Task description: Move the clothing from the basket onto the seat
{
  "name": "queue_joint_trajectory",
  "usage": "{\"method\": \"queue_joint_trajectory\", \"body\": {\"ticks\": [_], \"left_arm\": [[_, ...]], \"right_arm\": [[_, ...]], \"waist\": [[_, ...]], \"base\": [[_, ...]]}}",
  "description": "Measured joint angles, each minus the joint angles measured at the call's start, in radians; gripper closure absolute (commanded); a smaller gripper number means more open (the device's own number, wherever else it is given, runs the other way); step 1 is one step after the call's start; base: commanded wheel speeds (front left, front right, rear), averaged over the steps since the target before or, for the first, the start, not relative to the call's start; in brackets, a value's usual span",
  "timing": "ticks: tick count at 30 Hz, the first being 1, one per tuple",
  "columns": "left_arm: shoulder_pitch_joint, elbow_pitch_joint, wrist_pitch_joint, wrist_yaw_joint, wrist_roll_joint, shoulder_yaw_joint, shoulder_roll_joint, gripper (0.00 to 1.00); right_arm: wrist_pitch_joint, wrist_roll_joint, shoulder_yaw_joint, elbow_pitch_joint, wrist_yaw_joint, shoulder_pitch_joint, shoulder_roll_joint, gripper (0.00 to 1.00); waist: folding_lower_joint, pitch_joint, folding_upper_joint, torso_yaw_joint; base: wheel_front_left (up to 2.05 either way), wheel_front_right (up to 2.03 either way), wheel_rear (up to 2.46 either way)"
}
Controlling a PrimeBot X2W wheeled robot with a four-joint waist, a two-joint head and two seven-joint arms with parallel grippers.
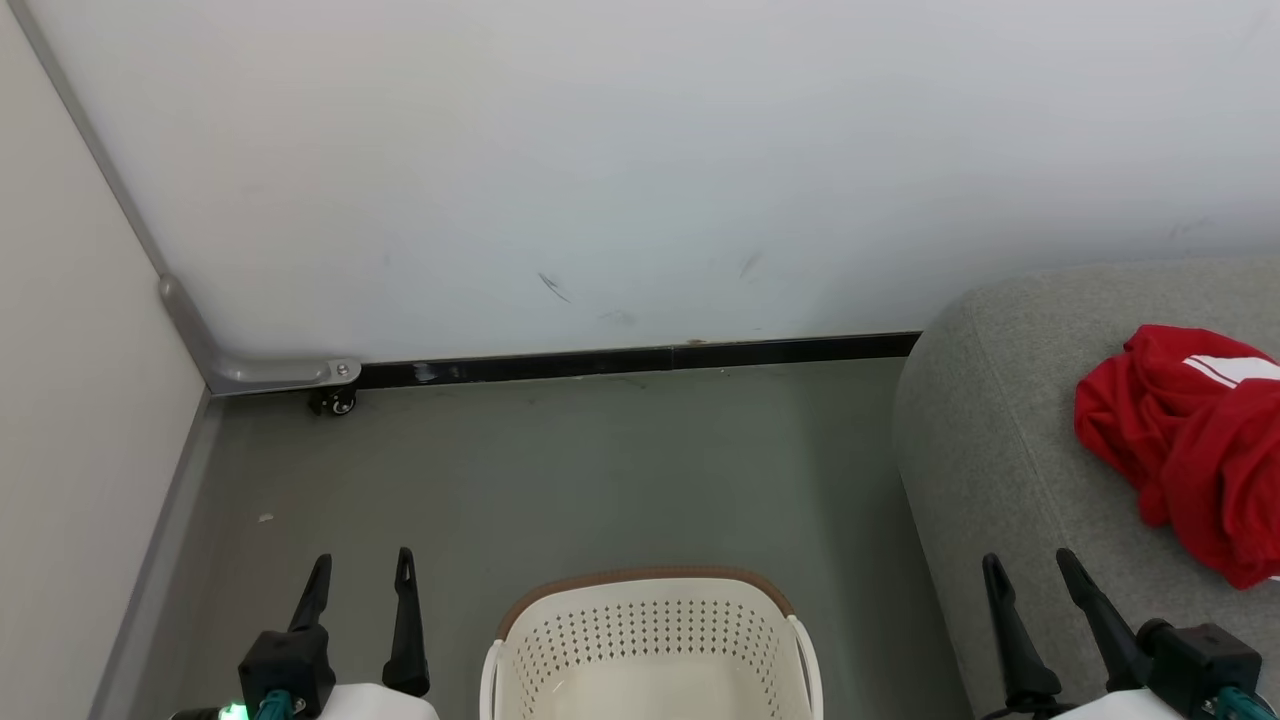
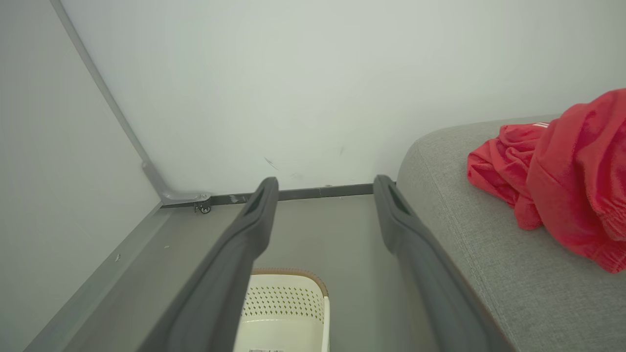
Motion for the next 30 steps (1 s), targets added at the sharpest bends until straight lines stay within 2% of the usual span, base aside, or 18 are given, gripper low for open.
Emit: {"method": "queue_joint_trajectory", "body": {"ticks": [13, 14, 22, 30], "left_arm": [[0.0, 0.013, 0.0, 0.0, -0.001, 0.001, -0.001, 0.0], [0.0, 0.013, 0.0, 0.0, -0.001, 0.002, -0.001, 1.0], [0.03, 0.07, 0.017, -0.007, -0.021, 0.011, -0.009, 1.0], [0.015, 0.102, 0.066, -0.034, -0.119, 0.072, -0.011, 1.0]], "right_arm": [[0.017, 0.001, 0.002, -0.011, 0.0, -0.001, 0.0, 0.0], [0.017, 0.001, 0.002, -0.011, 0.0, -0.001, 0.0, 1.0], [0.017, 0.016, 0.001, 0.05, 0.0, 0.004, 0.007, 1.0], [0.049, 0.119, -0.038, 0.087, 0.0, -0.009, 0.007, 1.0]], "waist": [[0.0, -0.001, 0.0, 0.003], [0.0, -0.001, 0.0, 0.002], [0.0, -0.001, 0.0, 0.002], [0.0001, 0.001, 0.0, 0.001]], "base": [[0.0, 0.0, 0.0], [0.0, 0.0, 0.0], [0.0, 0.0, 0.0], [0.0, 0.0, 0.0]]}}
